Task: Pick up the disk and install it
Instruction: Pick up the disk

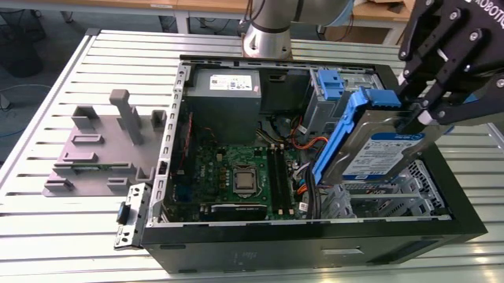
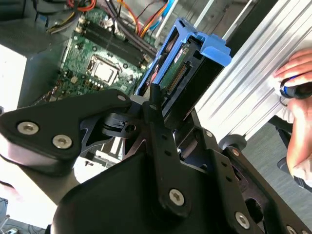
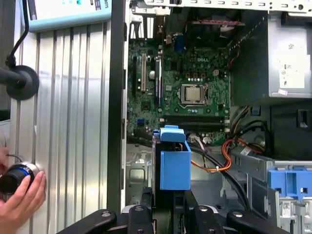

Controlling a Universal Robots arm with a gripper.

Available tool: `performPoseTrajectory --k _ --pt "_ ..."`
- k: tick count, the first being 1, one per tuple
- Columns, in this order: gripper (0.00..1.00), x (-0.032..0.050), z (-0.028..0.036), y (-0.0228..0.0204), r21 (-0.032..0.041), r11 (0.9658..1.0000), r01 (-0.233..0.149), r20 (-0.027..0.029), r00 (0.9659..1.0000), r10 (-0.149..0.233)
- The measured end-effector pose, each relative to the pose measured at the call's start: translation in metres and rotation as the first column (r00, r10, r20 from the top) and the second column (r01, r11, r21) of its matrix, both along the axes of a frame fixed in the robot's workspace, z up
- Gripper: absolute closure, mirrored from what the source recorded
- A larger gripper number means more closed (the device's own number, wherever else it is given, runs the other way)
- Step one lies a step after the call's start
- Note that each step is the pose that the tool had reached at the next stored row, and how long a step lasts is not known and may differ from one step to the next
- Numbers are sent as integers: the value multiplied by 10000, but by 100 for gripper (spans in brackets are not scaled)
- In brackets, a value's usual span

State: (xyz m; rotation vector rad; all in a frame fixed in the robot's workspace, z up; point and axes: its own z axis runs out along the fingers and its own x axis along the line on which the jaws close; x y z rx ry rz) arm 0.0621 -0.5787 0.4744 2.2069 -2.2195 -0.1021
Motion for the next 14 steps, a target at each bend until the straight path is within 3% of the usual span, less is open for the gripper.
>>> performPoseTrajectory --k 7,14 --pt "65 279 -21 0 0 10000 0 -29 10000 0" --pt "65 487 -42 0 0 10000 0 -36 10000 0"
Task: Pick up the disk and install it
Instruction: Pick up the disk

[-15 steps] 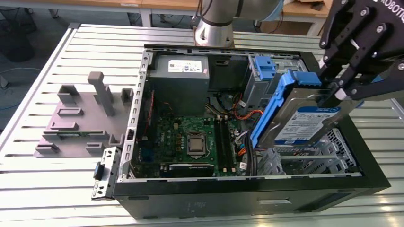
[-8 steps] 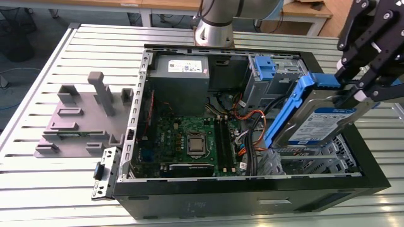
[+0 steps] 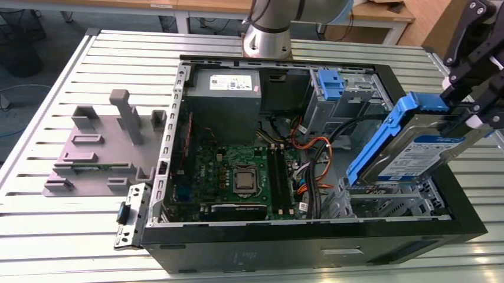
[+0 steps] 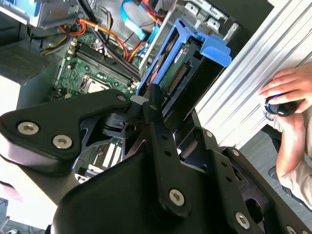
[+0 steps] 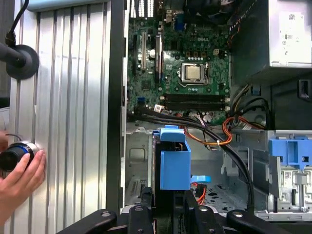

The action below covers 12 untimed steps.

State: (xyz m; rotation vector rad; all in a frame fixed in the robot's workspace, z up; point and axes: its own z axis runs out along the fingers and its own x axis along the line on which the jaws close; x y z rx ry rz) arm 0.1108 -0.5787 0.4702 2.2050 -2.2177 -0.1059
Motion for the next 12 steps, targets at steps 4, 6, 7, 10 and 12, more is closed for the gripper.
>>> performPoseTrajectory --k 4,6,7,10,12 --pt "65 27 -23 1 -2 10000 -2 0 10000 2" --pt "65 27 -46 0 -1 10000 -12 2 10000 12" --pt "65 28 -57 0 0 10000 -18 3 10000 18" --pt "65 29 -82 0 0 10000 -87 4 10000 87" --pt "65 29 -90 0 1 9998 -195 4 9998 195"
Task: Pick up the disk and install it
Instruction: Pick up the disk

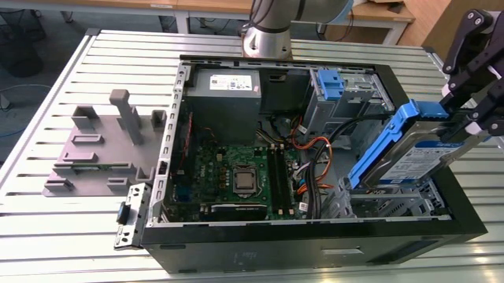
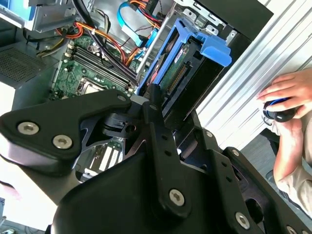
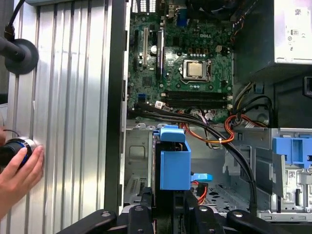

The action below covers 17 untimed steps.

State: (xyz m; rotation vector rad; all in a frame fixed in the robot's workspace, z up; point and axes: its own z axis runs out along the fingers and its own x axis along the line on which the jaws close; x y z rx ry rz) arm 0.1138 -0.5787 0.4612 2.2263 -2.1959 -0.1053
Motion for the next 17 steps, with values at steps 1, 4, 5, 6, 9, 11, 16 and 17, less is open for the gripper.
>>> performPoseTrajectory --k 1,4,5,6,9,11,16,17 --pt "65 0 -5 0 2 10000 -49 0 10000 49" --pt "65 0 -17 7 0 10000 -84 0 10000 84" --pt "65 0 -21 12 1 10000 -87 0 10000 87" --pt "65 0 -25 21 1 10000 -90 -1 10000 90" --pt "65 0 -38 44 0 10000 -92 0 10000 92" --pt "65 0 -53 44 1 10000 -92 0 10000 92" --pt "65 8 -85 46 -1 10000 -93 -1 10000 93" --pt "65 14 -87 46 -2 10000 -93 -1 10000 93"
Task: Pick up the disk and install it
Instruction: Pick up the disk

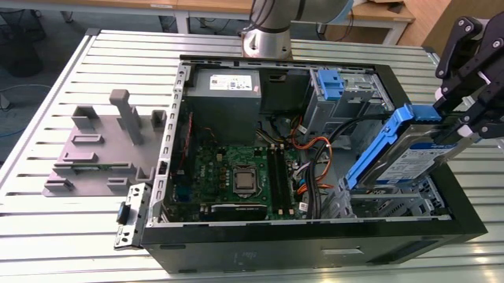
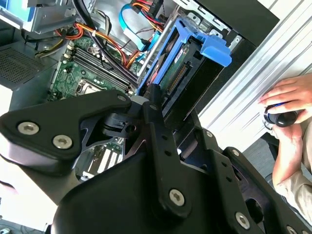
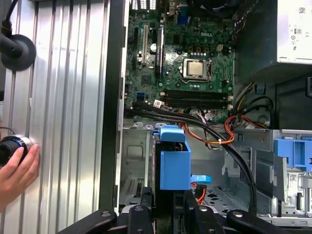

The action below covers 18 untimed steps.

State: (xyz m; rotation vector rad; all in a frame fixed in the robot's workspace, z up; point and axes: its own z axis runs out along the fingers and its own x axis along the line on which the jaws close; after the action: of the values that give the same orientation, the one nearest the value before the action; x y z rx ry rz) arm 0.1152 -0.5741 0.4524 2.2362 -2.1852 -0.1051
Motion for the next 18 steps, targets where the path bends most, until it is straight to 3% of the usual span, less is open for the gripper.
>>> performPoseTrajectory --k 7,18 --pt "65 10 -14 0 -6 9996 289 0 9996 -289" --pt "65 10 -56 0 -8 9996 290 6 9996 -290"
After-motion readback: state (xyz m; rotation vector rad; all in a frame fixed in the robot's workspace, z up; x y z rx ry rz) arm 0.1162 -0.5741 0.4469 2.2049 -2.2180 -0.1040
